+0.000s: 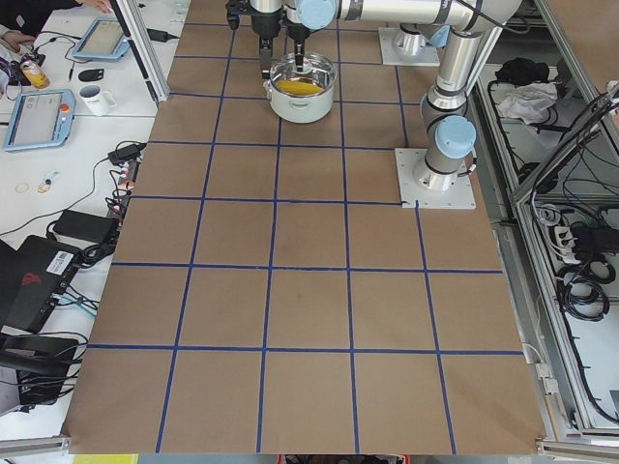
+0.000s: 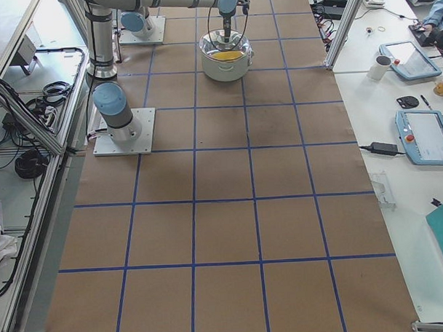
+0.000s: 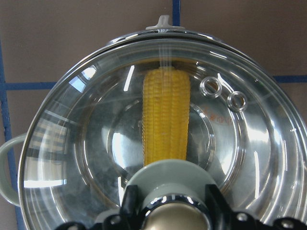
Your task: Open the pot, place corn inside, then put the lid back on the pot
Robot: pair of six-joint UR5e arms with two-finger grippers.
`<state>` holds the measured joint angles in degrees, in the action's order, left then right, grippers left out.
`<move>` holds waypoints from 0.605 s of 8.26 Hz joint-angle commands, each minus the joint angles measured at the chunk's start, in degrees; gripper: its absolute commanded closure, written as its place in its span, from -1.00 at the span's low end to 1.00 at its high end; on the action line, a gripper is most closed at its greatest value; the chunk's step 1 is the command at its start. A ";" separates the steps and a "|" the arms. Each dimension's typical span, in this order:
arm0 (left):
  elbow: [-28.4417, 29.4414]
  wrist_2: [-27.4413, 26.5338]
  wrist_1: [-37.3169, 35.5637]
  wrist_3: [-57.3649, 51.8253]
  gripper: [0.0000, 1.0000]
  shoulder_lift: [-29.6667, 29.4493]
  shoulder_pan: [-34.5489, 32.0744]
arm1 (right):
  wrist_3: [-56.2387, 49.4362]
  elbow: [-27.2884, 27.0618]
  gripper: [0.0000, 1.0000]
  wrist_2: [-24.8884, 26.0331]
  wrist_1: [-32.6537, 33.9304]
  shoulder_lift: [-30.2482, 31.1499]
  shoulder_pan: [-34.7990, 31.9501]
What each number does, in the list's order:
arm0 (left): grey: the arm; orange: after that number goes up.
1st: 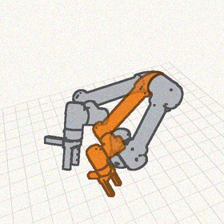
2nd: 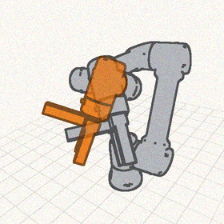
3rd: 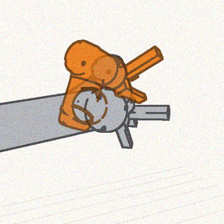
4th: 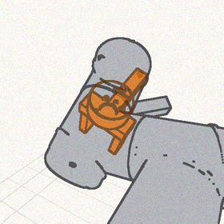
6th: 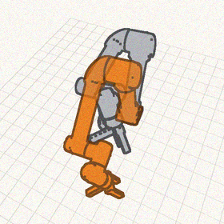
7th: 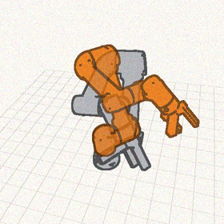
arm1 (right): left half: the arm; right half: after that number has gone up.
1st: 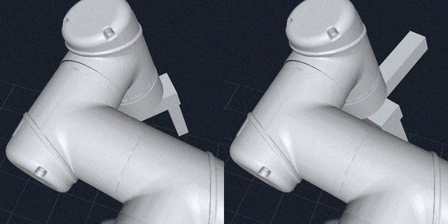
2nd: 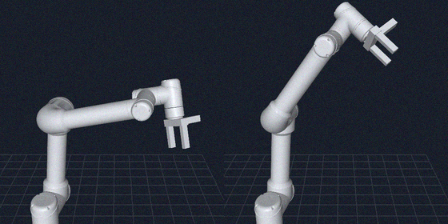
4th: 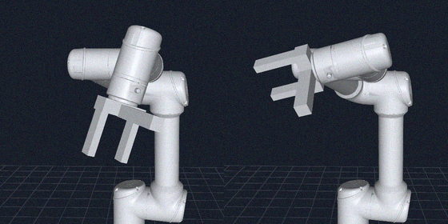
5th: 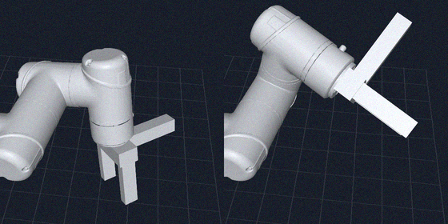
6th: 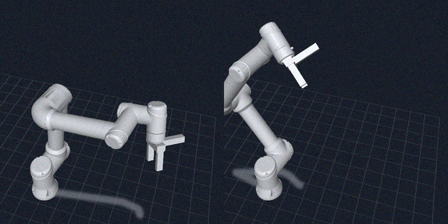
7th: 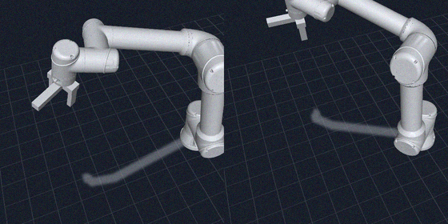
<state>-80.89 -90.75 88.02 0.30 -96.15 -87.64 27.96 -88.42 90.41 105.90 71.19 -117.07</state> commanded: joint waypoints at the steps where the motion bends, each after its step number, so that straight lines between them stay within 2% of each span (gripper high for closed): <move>1: -0.32 0.13 0.13 -0.04 -1.00 1.14 -0.25 | -0.01 -0.08 -0.15 0.30 0.19 0.00 0.00; 4: -0.41 0.05 0.05 -0.04 -1.00 0.88 -0.25 | -0.01 -0.08 -0.16 0.38 0.19 0.00 0.00; 5: -0.41 0.13 -0.04 -0.04 -1.00 0.87 -0.25 | -0.01 -0.08 -0.45 0.56 0.19 0.00 0.00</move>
<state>-81.27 -90.69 88.11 0.27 -95.19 -87.89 27.95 -88.50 90.79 106.08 71.20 -117.07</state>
